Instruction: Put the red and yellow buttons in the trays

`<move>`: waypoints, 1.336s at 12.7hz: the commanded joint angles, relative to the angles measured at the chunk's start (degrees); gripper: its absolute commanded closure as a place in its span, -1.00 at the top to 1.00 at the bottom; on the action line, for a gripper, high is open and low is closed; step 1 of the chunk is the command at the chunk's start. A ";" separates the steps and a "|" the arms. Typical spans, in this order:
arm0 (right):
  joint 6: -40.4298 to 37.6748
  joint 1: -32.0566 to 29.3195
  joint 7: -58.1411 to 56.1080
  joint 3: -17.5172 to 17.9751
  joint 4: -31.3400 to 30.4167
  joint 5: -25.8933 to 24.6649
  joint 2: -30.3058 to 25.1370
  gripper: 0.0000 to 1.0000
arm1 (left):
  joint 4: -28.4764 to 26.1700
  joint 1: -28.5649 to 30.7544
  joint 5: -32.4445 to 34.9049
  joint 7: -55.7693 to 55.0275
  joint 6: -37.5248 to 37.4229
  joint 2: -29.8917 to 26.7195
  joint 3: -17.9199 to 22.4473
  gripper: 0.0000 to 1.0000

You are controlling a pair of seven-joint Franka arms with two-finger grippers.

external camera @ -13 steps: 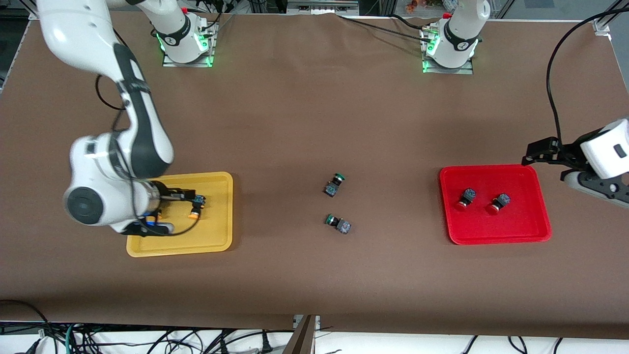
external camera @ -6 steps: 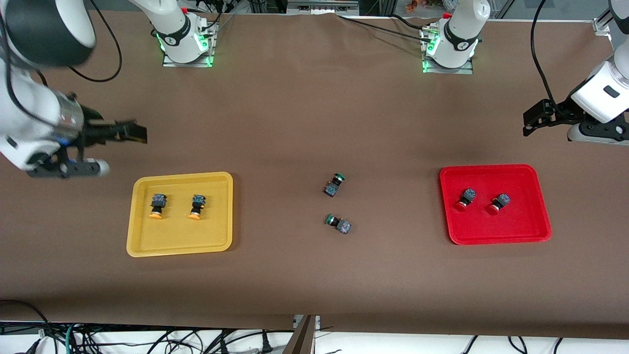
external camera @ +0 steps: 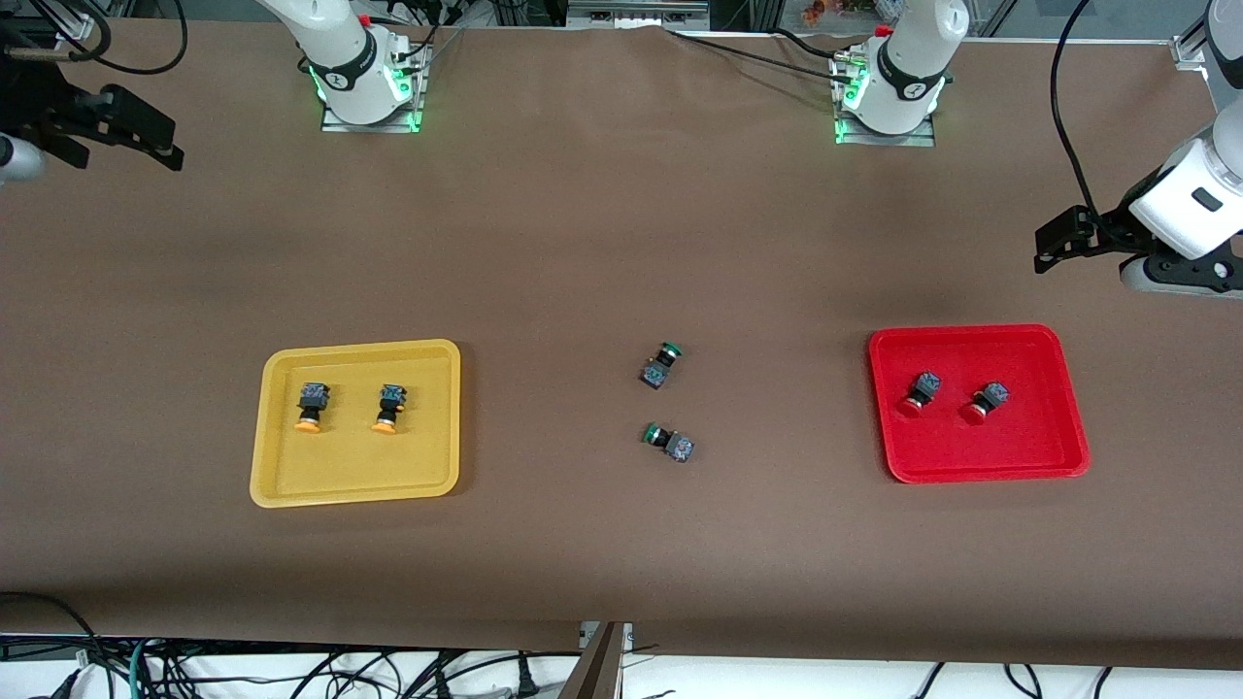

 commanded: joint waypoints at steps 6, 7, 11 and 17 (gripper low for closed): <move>-0.14 -0.26 -0.99 1.79 -1.35 -2.04 2.06 1.00 | 2.48 -0.26 -0.73 -0.44 -3.76 1.09 0.26 1.00; -0.05 -0.17 -0.82 1.80 -1.35 -1.96 2.06 1.00 | 2.48 -0.26 -0.73 -0.52 -3.85 1.09 0.18 1.00; -0.05 -0.17 -0.82 1.80 -1.35 -1.95 2.06 1.00 | 2.57 -0.26 -0.73 -0.44 -3.85 1.09 0.09 1.00; -0.05 0.01 -0.20 1.97 -1.35 -1.69 2.06 1.00 | 2.57 -0.26 -0.73 -0.44 -3.85 1.09 0.09 1.00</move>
